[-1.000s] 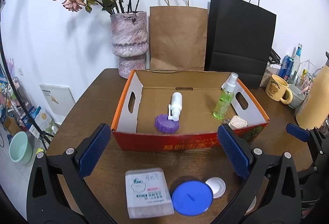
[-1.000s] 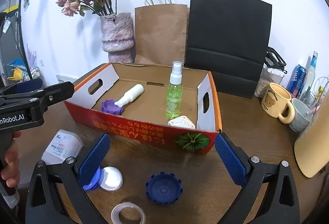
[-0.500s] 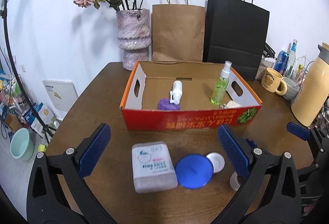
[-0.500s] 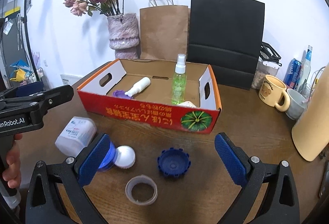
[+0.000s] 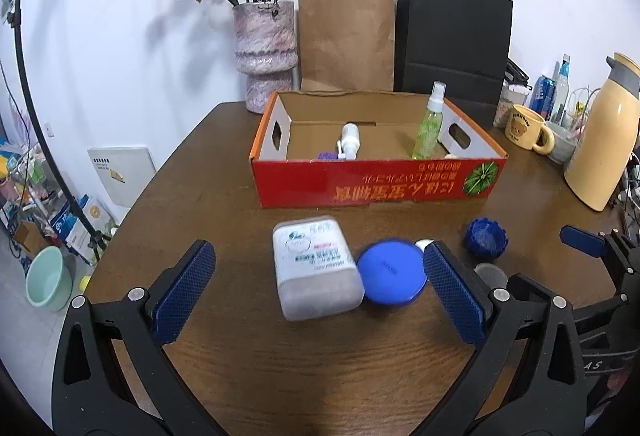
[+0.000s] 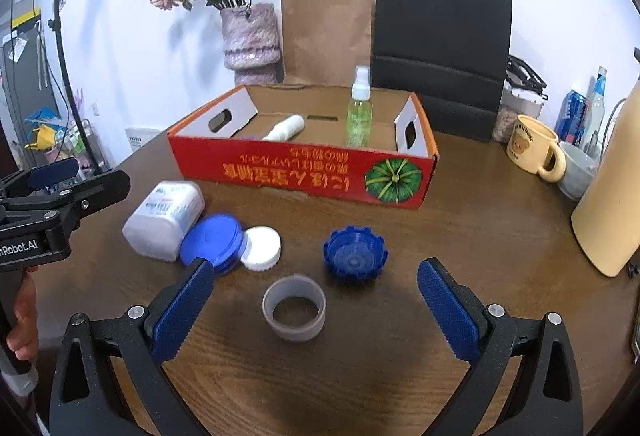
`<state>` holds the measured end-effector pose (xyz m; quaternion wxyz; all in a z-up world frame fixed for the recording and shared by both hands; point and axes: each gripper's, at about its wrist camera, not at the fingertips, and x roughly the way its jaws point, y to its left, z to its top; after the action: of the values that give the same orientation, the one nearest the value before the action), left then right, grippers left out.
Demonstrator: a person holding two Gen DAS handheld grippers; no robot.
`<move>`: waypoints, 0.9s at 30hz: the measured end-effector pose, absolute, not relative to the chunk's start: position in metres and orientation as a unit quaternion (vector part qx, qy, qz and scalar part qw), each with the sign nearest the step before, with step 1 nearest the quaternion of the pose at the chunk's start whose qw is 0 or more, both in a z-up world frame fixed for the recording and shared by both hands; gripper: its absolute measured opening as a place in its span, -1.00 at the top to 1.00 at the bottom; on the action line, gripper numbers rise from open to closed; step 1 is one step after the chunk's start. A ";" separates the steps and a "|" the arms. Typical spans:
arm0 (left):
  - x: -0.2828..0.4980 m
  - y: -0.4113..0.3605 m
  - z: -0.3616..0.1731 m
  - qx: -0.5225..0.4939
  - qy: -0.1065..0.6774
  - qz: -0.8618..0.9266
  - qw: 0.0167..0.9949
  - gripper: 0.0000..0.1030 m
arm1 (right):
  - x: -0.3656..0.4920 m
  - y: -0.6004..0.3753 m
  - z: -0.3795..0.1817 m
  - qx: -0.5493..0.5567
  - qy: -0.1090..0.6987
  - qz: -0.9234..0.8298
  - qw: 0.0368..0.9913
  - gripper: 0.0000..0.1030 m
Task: Organize rigid objects
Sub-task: 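Withdraw both open tools from the box back over the table objects, then close the right tool on the clear tape roll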
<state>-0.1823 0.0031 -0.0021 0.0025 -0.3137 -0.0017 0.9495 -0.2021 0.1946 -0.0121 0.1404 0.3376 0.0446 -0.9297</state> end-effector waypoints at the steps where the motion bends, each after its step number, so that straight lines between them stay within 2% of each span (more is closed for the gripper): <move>1: -0.181 0.002 -0.003 -0.315 -0.001 0.949 0.002 -1.00 | -0.201 0.195 -0.013 0.339 0.044 -0.929 0.140 -1.00; 25: -0.178 -0.015 -0.040 -0.346 -0.010 0.938 -0.002 -1.00 | -0.214 0.179 -0.056 0.405 0.080 -0.902 0.128 -1.00; 26: -0.178 -0.015 -0.041 -0.347 -0.010 0.938 -0.002 -1.00 | -0.215 0.177 -0.057 0.405 0.082 -0.901 0.130 -0.99; 27: -0.179 -0.015 -0.042 -0.348 -0.010 0.937 -0.002 -1.00 | -0.216 0.175 -0.057 0.405 0.083 -0.901 0.132 -0.87</move>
<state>-0.1788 -0.0148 -0.0415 -0.0023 -0.3484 -0.0105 0.9373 -0.2161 0.1752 -0.0568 0.1323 0.4053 0.0833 -0.9007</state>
